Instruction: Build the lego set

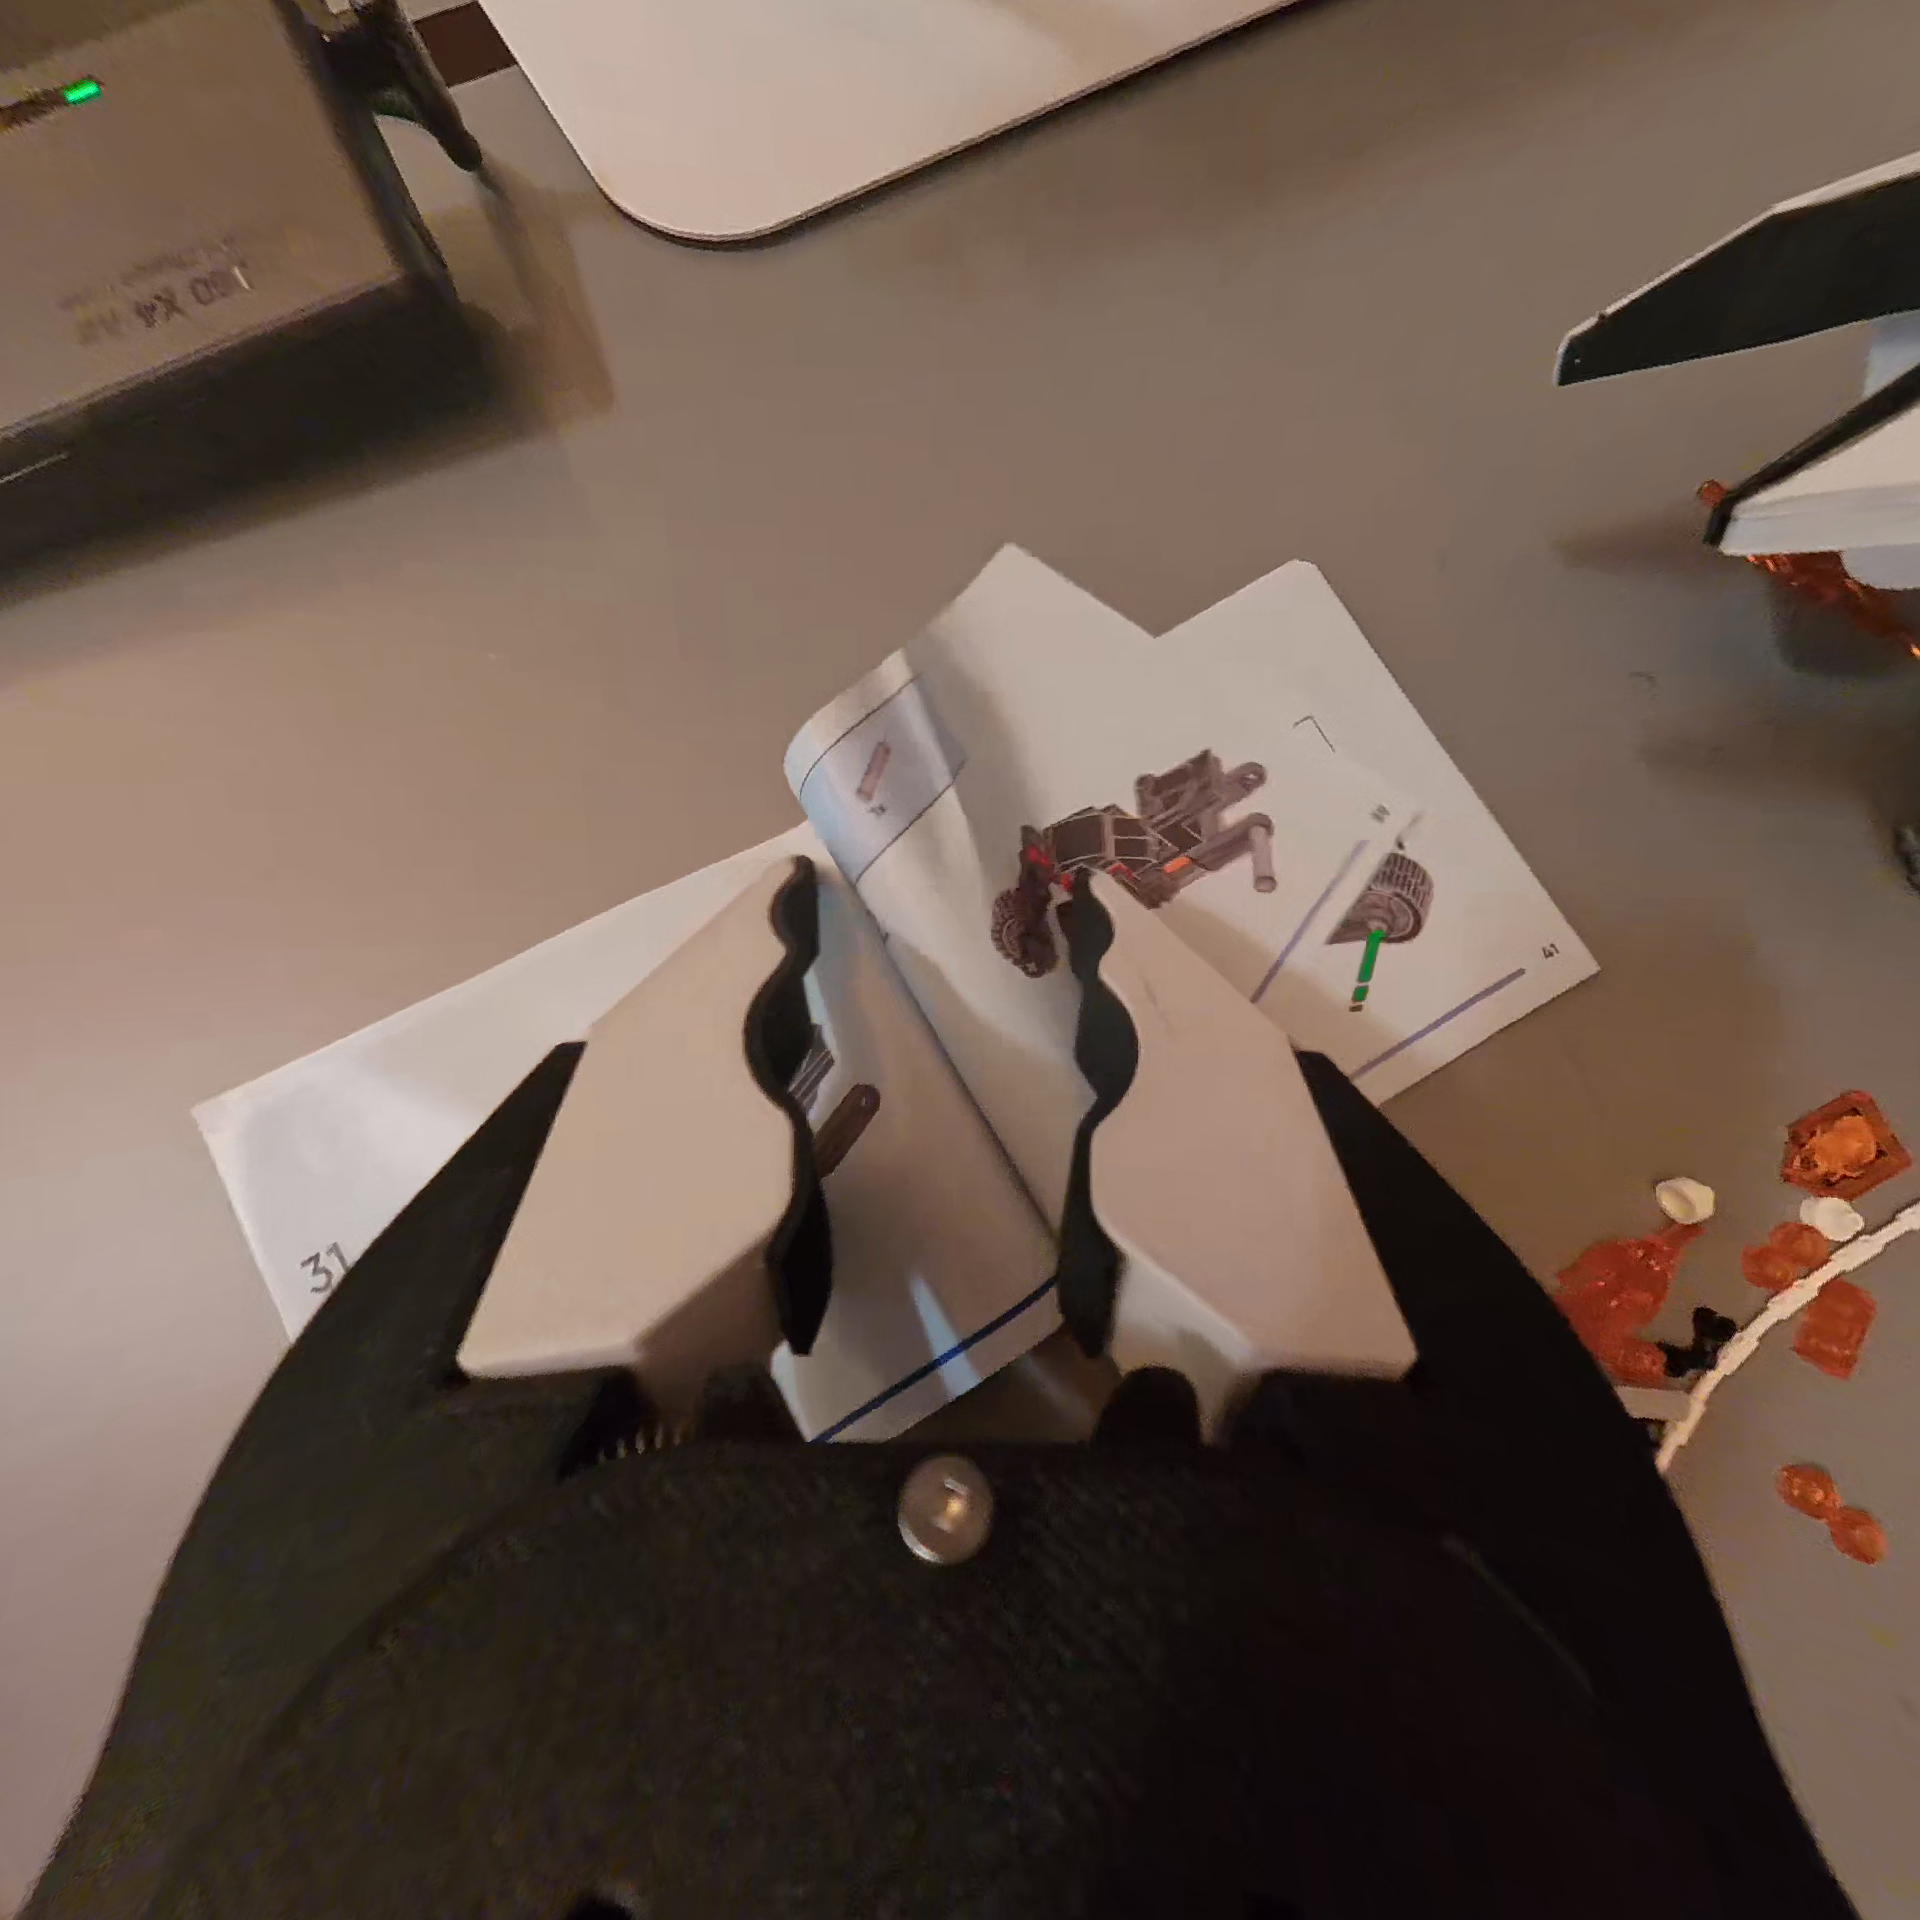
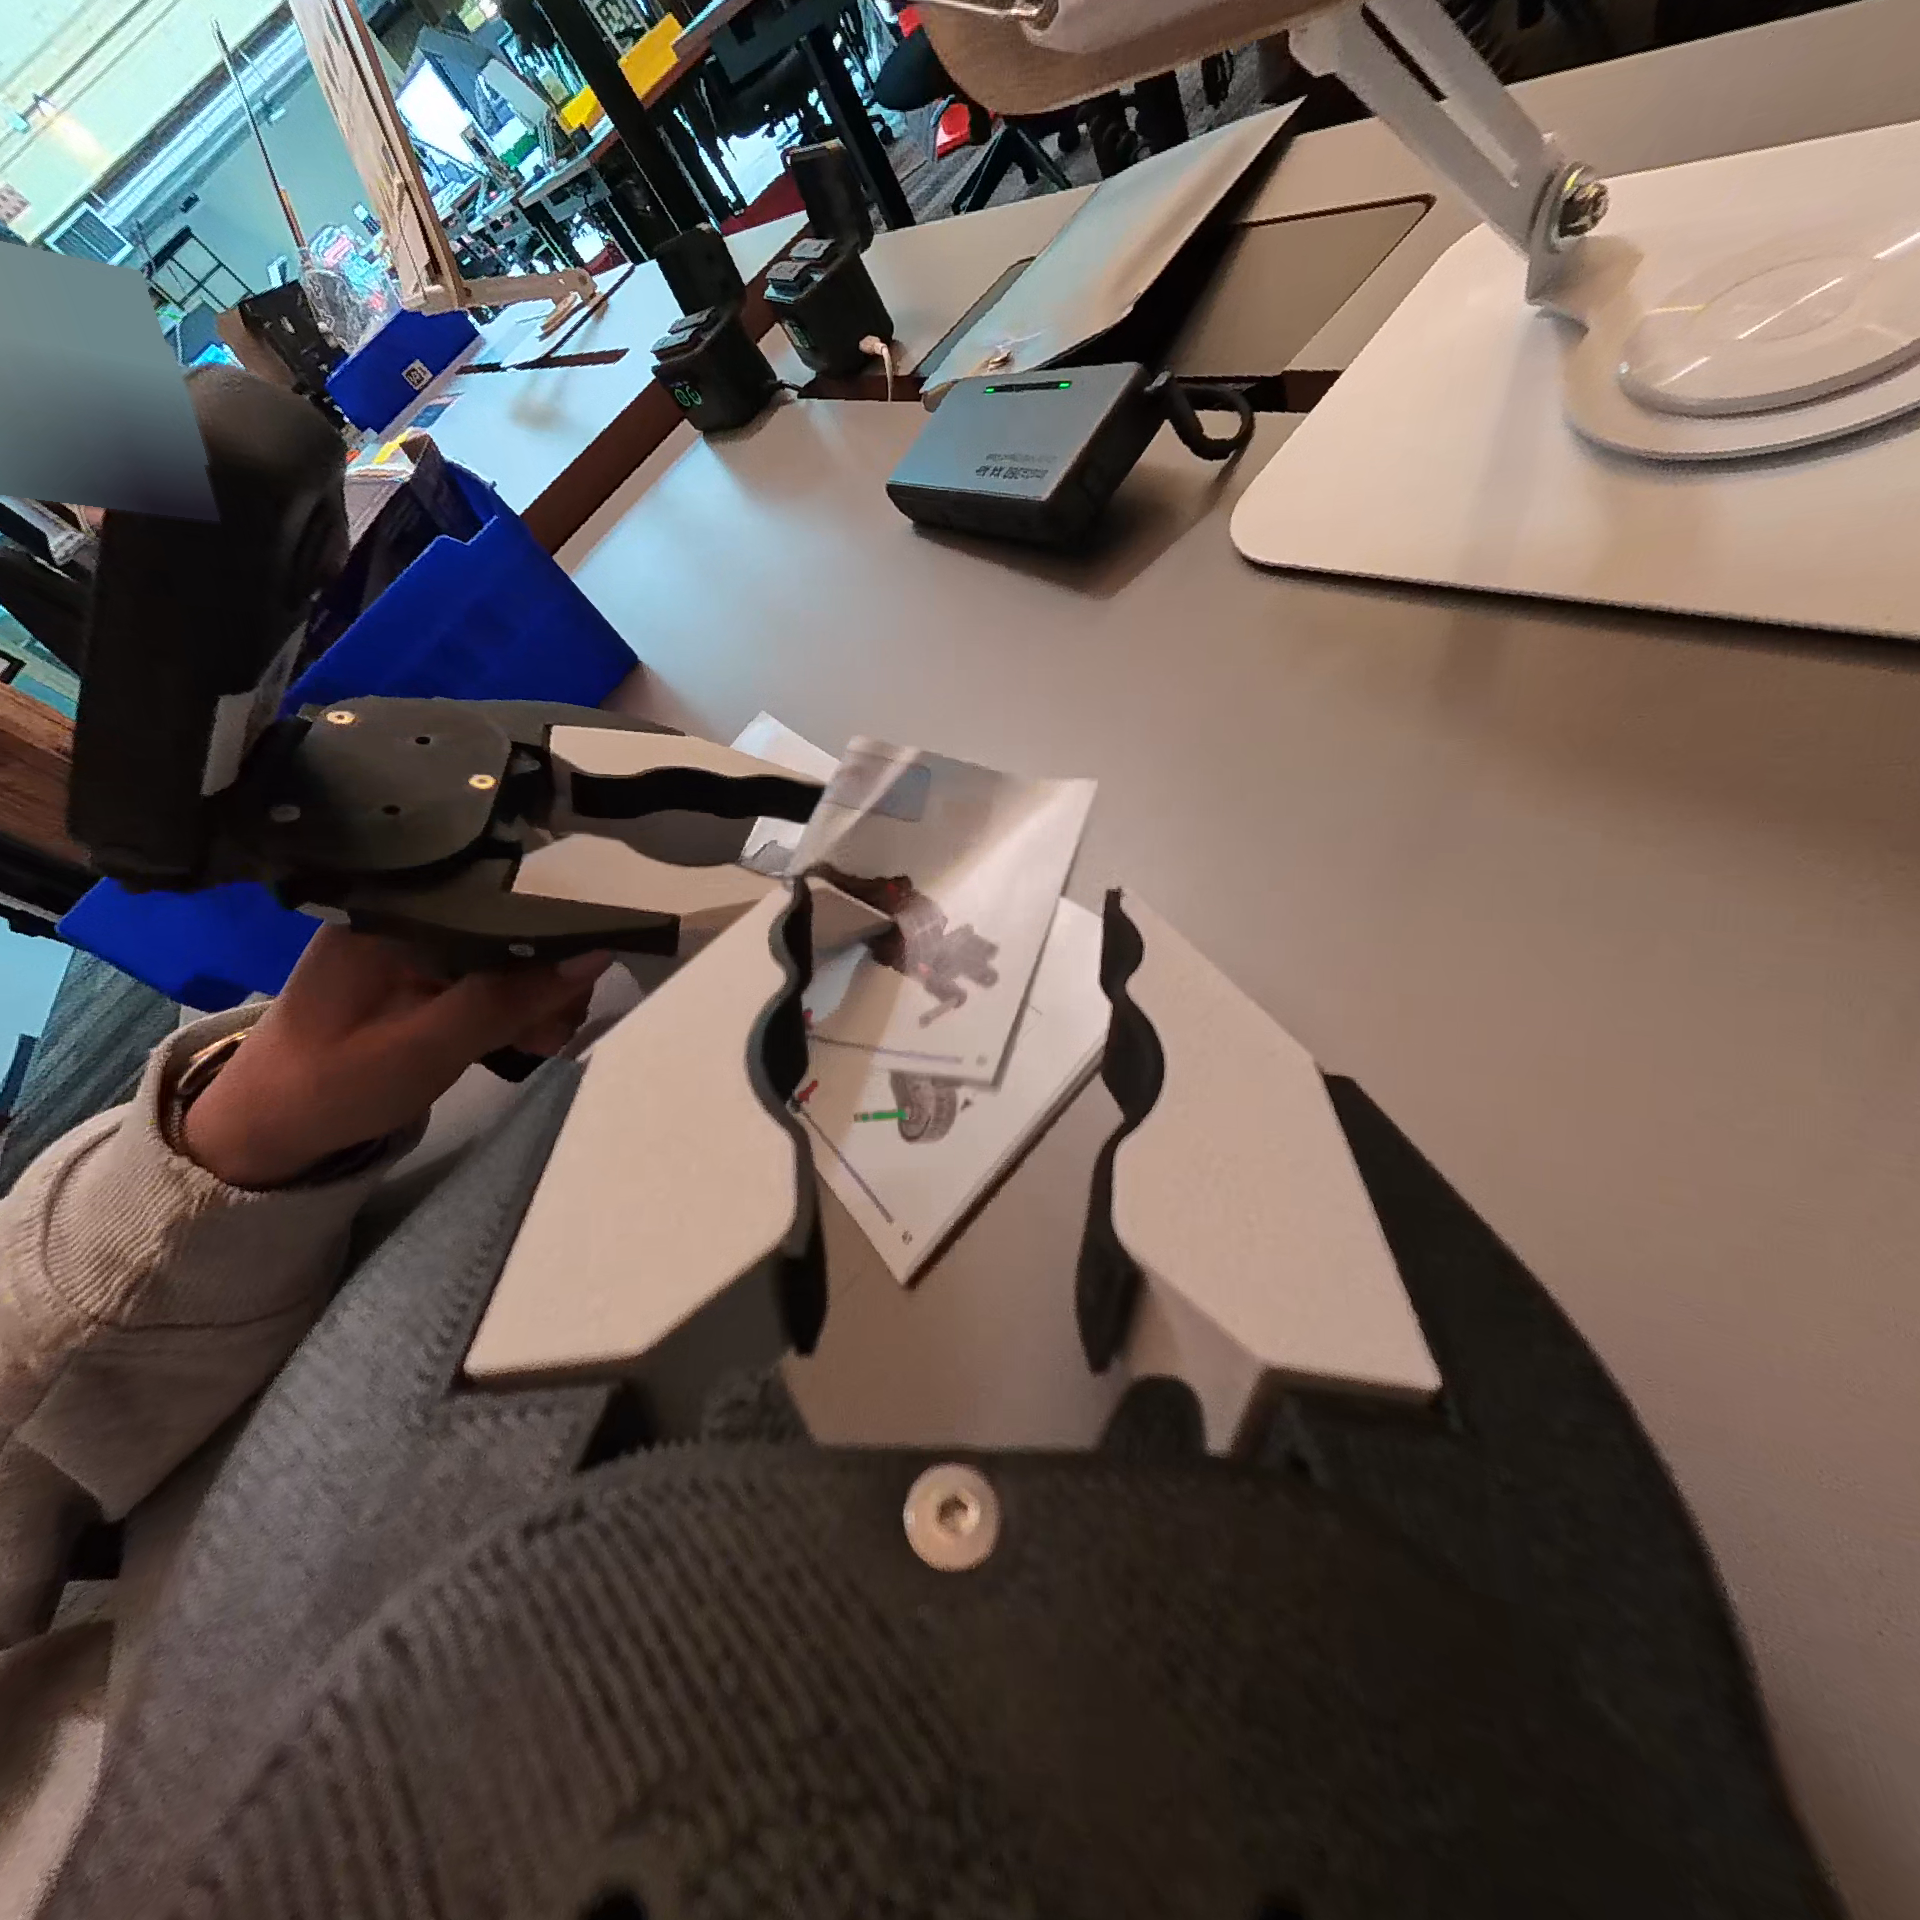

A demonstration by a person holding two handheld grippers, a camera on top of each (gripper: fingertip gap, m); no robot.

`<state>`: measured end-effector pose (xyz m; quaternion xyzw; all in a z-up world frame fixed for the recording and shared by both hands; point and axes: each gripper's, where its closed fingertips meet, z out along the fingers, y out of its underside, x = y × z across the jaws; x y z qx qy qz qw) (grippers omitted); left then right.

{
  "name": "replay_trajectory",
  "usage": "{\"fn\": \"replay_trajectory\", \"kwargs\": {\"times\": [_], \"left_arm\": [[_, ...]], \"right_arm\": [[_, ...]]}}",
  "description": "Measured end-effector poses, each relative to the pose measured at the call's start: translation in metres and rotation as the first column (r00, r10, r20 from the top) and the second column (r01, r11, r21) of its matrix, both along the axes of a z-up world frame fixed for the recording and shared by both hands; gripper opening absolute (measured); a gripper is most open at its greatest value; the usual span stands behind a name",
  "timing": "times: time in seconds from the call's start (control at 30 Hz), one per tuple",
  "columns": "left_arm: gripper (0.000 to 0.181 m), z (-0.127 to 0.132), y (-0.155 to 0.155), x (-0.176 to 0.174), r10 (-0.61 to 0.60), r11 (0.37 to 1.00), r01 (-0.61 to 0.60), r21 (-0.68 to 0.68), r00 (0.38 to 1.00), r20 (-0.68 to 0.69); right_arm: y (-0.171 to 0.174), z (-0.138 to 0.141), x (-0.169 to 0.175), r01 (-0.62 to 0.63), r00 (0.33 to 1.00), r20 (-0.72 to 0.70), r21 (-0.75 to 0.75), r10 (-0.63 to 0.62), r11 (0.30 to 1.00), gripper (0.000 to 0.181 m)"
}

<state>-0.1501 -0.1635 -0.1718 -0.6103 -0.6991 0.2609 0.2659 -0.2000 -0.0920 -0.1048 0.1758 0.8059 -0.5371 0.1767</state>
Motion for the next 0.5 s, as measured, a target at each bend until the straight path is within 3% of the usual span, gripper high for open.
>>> {"fn": "replay_trajectory", "kwargs": {"times": [0.07,0.13,0.3,0.5], "left_arm": [[0.029,0.002,-0.001,0.0,-0.001,1.0,0.001,0.014,1.0,-0.013],[0.021,0.002,-0.002,0.0,0.004,0.999,-0.003,0.037,1.0,-0.017],[0.01,0.004,-0.008,-0.001,0.031,0.991,-0.024,0.131,0.998,-0.051],[0.005,0.009,-0.009,-0.002,0.075,0.925,-0.027,0.379,0.991,-0.112]], "right_arm": [[0.0,0.0,0.0,0.001,1.0,-0.005,0.001,-0.001,1.0,0.054],[0.0,0.0,0.0,0.001,1.0,-0.011,0.006,-0.001,1.0,0.054],[0.0,-0.007,0.0,0.001,1.0,-0.029,0.04,0.0,0.999,0.056],[-0.007,-0.023,0.014,-0.048,0.998,-0.03,0.092,0.05,0.995,0.062]]}}
